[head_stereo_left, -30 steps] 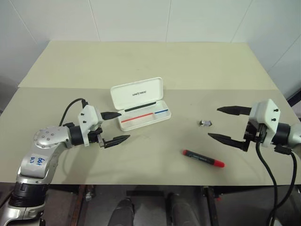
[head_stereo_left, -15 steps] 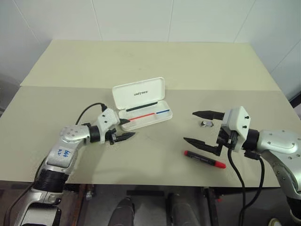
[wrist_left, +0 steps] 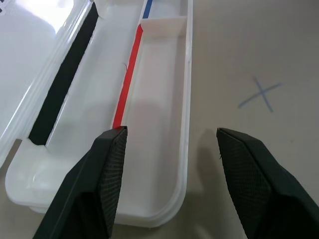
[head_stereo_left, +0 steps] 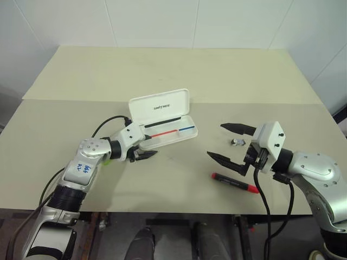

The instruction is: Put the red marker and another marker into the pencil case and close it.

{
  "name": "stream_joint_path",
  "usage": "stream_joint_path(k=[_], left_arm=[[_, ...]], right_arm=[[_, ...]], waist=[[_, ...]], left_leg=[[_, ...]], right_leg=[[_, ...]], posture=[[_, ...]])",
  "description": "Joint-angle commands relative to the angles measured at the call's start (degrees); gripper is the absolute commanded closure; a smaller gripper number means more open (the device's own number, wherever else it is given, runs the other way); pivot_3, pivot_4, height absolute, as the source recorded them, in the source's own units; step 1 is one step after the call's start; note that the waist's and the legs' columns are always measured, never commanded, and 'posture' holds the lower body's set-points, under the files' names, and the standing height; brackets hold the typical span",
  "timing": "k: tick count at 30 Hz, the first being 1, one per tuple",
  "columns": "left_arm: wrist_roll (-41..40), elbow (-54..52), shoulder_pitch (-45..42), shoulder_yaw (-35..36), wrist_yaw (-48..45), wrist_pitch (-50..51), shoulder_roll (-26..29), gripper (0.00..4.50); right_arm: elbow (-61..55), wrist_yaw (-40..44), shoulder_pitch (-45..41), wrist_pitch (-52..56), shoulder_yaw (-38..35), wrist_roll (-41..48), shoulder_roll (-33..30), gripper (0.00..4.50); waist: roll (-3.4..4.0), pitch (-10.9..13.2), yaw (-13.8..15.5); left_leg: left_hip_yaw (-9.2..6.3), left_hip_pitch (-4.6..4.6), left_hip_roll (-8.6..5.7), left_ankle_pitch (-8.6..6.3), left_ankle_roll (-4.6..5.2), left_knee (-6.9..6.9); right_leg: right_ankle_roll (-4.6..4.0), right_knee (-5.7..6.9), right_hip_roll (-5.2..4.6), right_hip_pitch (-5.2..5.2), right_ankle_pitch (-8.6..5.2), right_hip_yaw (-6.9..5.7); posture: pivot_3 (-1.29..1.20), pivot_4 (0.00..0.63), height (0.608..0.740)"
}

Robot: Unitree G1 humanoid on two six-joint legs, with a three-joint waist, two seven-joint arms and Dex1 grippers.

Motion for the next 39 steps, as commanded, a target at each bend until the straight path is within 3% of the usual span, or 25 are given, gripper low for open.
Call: stream_joint_path(k=[1, 9, 11, 20, 25, 39], left_arm=[[1.3, 1.6, -2.0, -0.7, -0.2, 0.5, -0.3, 1.56], [2.8, 4.5, -4.6, -2.2, -1.1, -0.3, -0.8, 1.56], [2.6, 5.0, -5.3, -2.2, -1.6, 0.4, -0.8, 1.91], [5.0, 6.2, -5.9, -2.8, -1.1, -0.9, -0.4, 4.46], [1.7, 1.8, -4.4, -2.1, -4.0, -1.1, -0.8, 4.49], [-1.2, -3.7, 1.8, -2.2, -17.6, -10.7, 6.5, 4.49]], right_arm=[[-3.2, -1.9, -0.7, -0.3, -0.6, 0.2, 0.7, 0.00], [-5.1, -4.2, -0.6, 0.4, 0.1, 0.2, 1.5, 0.00], [-5.7, -4.7, -0.3, 0.6, 0.1, 0.3, 1.5, 0.00], [-5.9, -5.1, -0.1, 0.9, -1.2, 0.7, 0.8, 0.00], [-5.5, -4.8, -0.3, 1.0, -1.3, 0.8, 0.4, 0.00], [-5.0, -4.5, -0.6, 1.9, -1.4, 1.9, 0.2, 0.00]], waist=[[0.00, 0.0, 0.0], [0.00, 0.0, -0.1], [0.00, 0.0, -0.1], [0.00, 0.0, -0.2], [0.00, 0.0, -0.2], [0.01, 0.0, -0.1]], left_leg=[[0.00, 0.00, 0.00, 0.00, 0.00, 0.00], [0.00, 0.01, 0.00, 0.01, 0.00, 0.01], [0.00, 0.01, 0.00, 0.01, 0.00, 0.01], [0.00, 0.02, 0.00, 0.01, 0.00, 0.01], [0.01, 0.04, 0.01, 0.01, 0.00, 0.01], [0.02, -0.01, 0.02, -0.04, 0.03, -0.04]], right_leg=[[0.00, 0.01, 0.00, 0.00, 0.00, 0.00], [0.01, 0.03, 0.01, 0.00, 0.01, 0.00], [0.01, 0.03, 0.01, 0.00, 0.01, 0.00], [0.01, 0.04, 0.01, 0.00, 0.01, 0.00], [0.01, 0.06, 0.02, 0.00, 0.01, 0.02], [-0.04, -0.01, 0.00, -0.02, -0.02, 0.01]], posture=[[0.00, 0.150, 0.740], [0.00, 0.150, 0.740], [0.00, 0.150, 0.740], [0.00, 0.150, 0.740], [0.00, 0.150, 0.740], [0.00, 0.150, 0.740]])
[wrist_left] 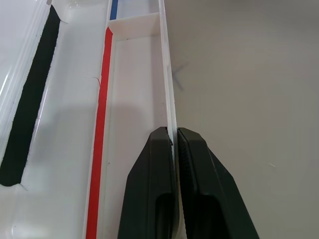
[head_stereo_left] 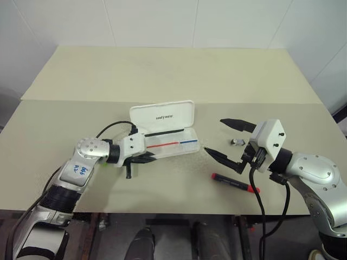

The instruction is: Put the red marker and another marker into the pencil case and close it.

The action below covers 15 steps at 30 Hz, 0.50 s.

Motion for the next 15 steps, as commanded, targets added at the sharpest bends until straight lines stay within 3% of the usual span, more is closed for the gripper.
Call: stream_joint_path(k=[1, 12, 15], left_arm=[[-0.7, -0.3, 0.2, 0.1, -2.7, -4.6, 0.8, 4.49], [1.1, 0.9, -0.7, -2.4, -2.2, -5.3, -2.6, 4.49], [1.3, 0.8, -0.8, -2.7, -1.9, -4.2, -3.4, 3.65]], right_arm=[[-1.4, -0.1, -0.7, 0.3, -1.9, 1.2, -0.5, 0.00], [-1.9, -0.3, -0.8, 1.3, -2.1, 1.3, -0.6, 0.00], [-2.0, -0.5, -1.1, 1.5, -2.4, 1.5, -0.7, 0.00]], waist=[[0.00, 0.0, 0.0], [0.00, 0.0, 0.0], [0.00, 0.0, 0.0]], left_leg=[[0.00, 0.00, 0.00, 0.00, 0.00, 0.00], [0.00, -0.01, 0.00, 0.00, 0.01, 0.00], [0.00, 0.00, 0.00, 0.00, 0.01, 0.02]], right_leg=[[0.00, 0.00, 0.00, 0.00, 0.00, 0.00], [0.01, 0.00, 0.00, 0.00, 0.00, 0.00], [0.01, 0.03, 0.00, 0.00, 0.00, 0.00]], posture=[[0.00, 0.150, 0.740], [0.00, 0.150, 0.740], [0.00, 0.150, 0.740]])
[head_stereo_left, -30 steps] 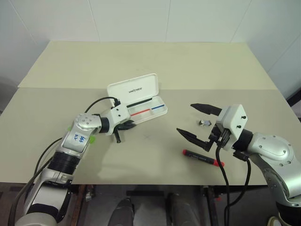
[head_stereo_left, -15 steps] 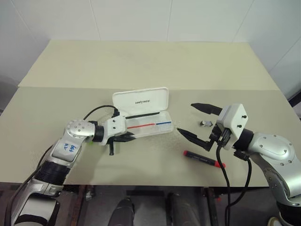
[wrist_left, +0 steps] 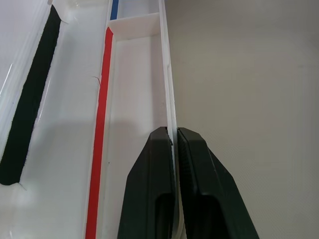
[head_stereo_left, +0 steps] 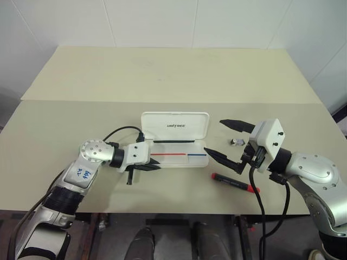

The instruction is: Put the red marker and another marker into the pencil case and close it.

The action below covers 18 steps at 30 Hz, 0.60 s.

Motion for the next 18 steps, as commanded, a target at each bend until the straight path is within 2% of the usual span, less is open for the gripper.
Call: stream_joint_path(k=[1, 4, 13, 16, 18], left_arm=[[0.2, -0.7, -0.4, -0.3, 0.4, 0.5, -0.5, 3.36], [-0.4, -1.8, -0.3, 0.0, 0.3, 1.4, -0.4, 2.42], [-10.3, -14.7, 2.8, 6.5, -2.9, 10.3, 4.0, 2.42], [-13.1, -17.5, 4.3, 10.6, -2.3, 11.2, 6.0, 1.86], [-15.9, -17.9, 5.9, 14.8, -3.7, 9.4, 7.6, 1.21]], right_arm=[[-2.0, -0.3, -0.9, 0.0, -2.3, 0.9, -0.7, 0.00], [-1.7, -0.3, -1.1, 0.0, -2.1, 0.7, -0.6, 0.00], [0.1, 0.5, -2.2, -0.9, -0.2, 0.4, 0.7, 0.00], [1.1, 1.1, -2.2, -1.3, 0.4, 0.5, 0.9, 0.00], [1.9, 2.4, -0.4, -1.1, -0.4, 0.8, 0.1, 0.00]], waist=[[0.00, 0.0, 0.0], [0.00, 0.0, 0.0], [0.00, 0.0, -0.1], [0.00, 0.0, -0.1], [0.00, 0.0, -0.1]], left_leg=[[0.00, 0.00, 0.00, 0.00, 0.00, 0.01], [0.00, 0.00, 0.00, 0.00, 0.00, 0.01], [0.00, 0.00, 0.04, 0.00, 0.00, -0.03], [0.00, 0.00, 0.03, 0.00, 0.00, -0.01], [0.00, 0.00, 0.03, 0.00, 0.00, -0.01]], right_leg=[[0.00, 0.00, 0.00, 0.00, 0.00, 0.00], [0.00, 0.00, 0.00, 0.00, 0.00, 0.00], [-0.02, 0.01, 0.01, -0.02, -0.01, 0.00], [-0.02, 0.01, 0.00, -0.01, -0.01, 0.00], [-0.02, 0.00, 0.00, -0.02, -0.01, 0.00]], posture=[[0.00, 0.150, 0.740], [0.00, 0.150, 0.740], [0.00, 0.150, 0.740], [0.00, 0.150, 0.740], [0.00, 0.150, 0.740]])
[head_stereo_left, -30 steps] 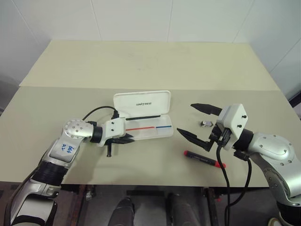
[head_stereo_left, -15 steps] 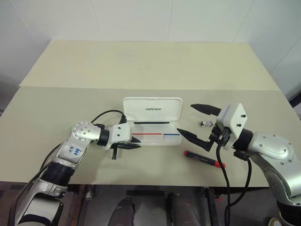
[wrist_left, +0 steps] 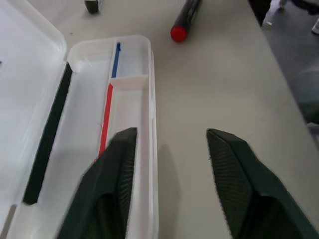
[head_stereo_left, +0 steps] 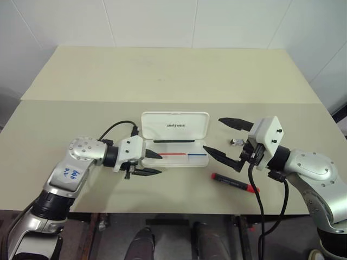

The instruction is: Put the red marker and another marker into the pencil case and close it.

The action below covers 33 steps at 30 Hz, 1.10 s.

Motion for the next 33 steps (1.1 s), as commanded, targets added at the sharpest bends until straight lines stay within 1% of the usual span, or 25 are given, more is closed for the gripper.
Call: stream_joint_path(k=[1, 3, 4, 8, 11, 13, 15, 21, 29, 32, 33], left_arm=[[-5.1, -2.5, 1.7, 7.2, -1.6, -2.2, 2.6, 0.89], [-6.8, -2.8, 2.2, 9.2, -1.8, -2.7, 3.1, 0.26], [-7.5, -3.1, 2.6, 10.1, -2.0, -2.3, 3.7, 0.02], [-11.7, -6.0, 7.0, 13.8, -3.3, -0.2, 6.1, 0.02], [-11.9, -7.0, 10.0, 14.6, -3.9, -1.1, 7.3, 0.02], [-12.0, -6.8, 10.4, 14.7, -2.9, -0.8, 7.1, 0.02], [-12.5, -7.0, 10.5, 14.4, -2.7, 0.3, 7.2, 0.02], [-11.3, -6.5, 9.5, 13.3, -2.3, -1.2, 6.7, 0.02], [-11.2, -5.9, 8.7, 13.2, -2.3, -1.4, 7.2, 0.02], [-11.1, -5.8, 8.3, 13.2, -2.2, -1.5, 7.2, 0.00], [-11.0, -5.6, 8.0, 13.2, -2.1, -1.7, 7.2, 0.00]], right_arm=[[0.6, 1.9, 2.1, -0.9, -1.7, 1.0, -0.8, 0.00], [1.2, 3.3, 4.4, -1.2, -3.2, 1.0, -2.1, 0.00], [1.8, 4.2, 6.1, -1.3, -4.6, 1.1, -2.9, 0.00], [3.8, 8.6, 14.1, -2.2, -10.8, 0.6, -7.4, 0.00], [4.3, 11.5, 18.7, -3.0, -13.1, 0.5, -9.5, 0.00], [6.0, 14.6, 22.8, -3.7, -14.0, -0.2, -11.0, 0.00], [8.4, 16.0, 24.6, -5.4, -13.8, -1.3, -11.6, 0.00], [16.0, 18.8, 23.6, -9.2, -8.8, -4.6, -11.0, 0.00], [24.1, 20.3, 20.0, -11.8, -4.7, -6.7, -9.7, 0.00], [25.1, 20.5, 19.6, -12.5, -4.1, -6.8, -9.5, 0.60], [25.1, 20.6, 19.5, -12.6, -4.1, -6.7, -9.5, 0.96]], waist=[[0.00, 0.0, 0.0], [0.00, 0.0, 0.0], [0.00, 0.0, 0.2], [0.00, 0.0, 0.3], [0.00, 0.0, 0.1], [0.00, 0.0, 0.1], [-0.01, 0.0, 0.0], [-0.03, 0.0, -0.1], [-0.06, 0.0, -0.1], [-0.07, 0.0, -0.1], [-0.07, 0.0, -0.1]], left_leg=[[0.00, 0.00, 0.00, 0.00, 0.00, -0.01], [0.00, 0.00, 0.01, -0.01, 0.01, -0.02], [0.00, 0.00, 0.00, -0.01, 0.01, -0.02], [0.03, -0.04, -0.03, -0.05, 0.07, 0.00], [0.05, -0.01, -0.01, -0.07, 0.09, 0.00], [0.08, 0.04, 0.01, -0.07, 0.09, 0.01], [0.09, 0.05, 0.01, -0.06, 0.10, 0.06], [0.46, 0.25, 0.03, -0.06, 0.10, 0.14], [0.78, 0.26, 0.06, -0.06, 0.11, 0.13], [0.81, 0.29, 0.08, -0.06, 0.11, 0.13], [0.82, 0.30, 0.08, -0.06, 0.11, 0.13]], right_leg=[[-0.02, 0.00, 0.01, 0.00, -0.01, 0.00], [-0.26, 0.00, 0.00, 0.00, -0.14, -0.01], [-0.34, -0.01, 0.00, 0.00, -0.18, -0.01], [-0.39, -0.07, -0.05, 0.01, -0.23, 0.00], [-0.41, -0.05, -0.03, 0.01, -0.26, 0.00], [-0.59, 0.00, -0.01, 0.02, -0.35, 0.00], [-0.94, 0.01, 0.00, 0.04, -0.54, 0.00], [-0.90, -0.02, -0.01, 0.16, -0.52, 0.26], [-0.83, -0.05, -0.02, 0.14, -0.51, 0.45], [-0.80, -0.04, -0.01, 0.14, -0.50, 0.46], [-0.79, -0.02, -0.01, 0.14, -0.50, 0.47]], posture=[[0.00, 0.150, 0.740], [0.00, 0.150, 0.740], [0.00, 0.150, 0.740], [0.00, 0.150, 0.740], [0.00, 0.150, 0.740], [0.00, 0.150, 0.740], [0.00, 0.150, 0.740], [0.00, 0.150, 0.740], [0.00, 0.150, 0.740], [0.00, 0.150, 0.740], [0.00, 0.150, 0.740]])
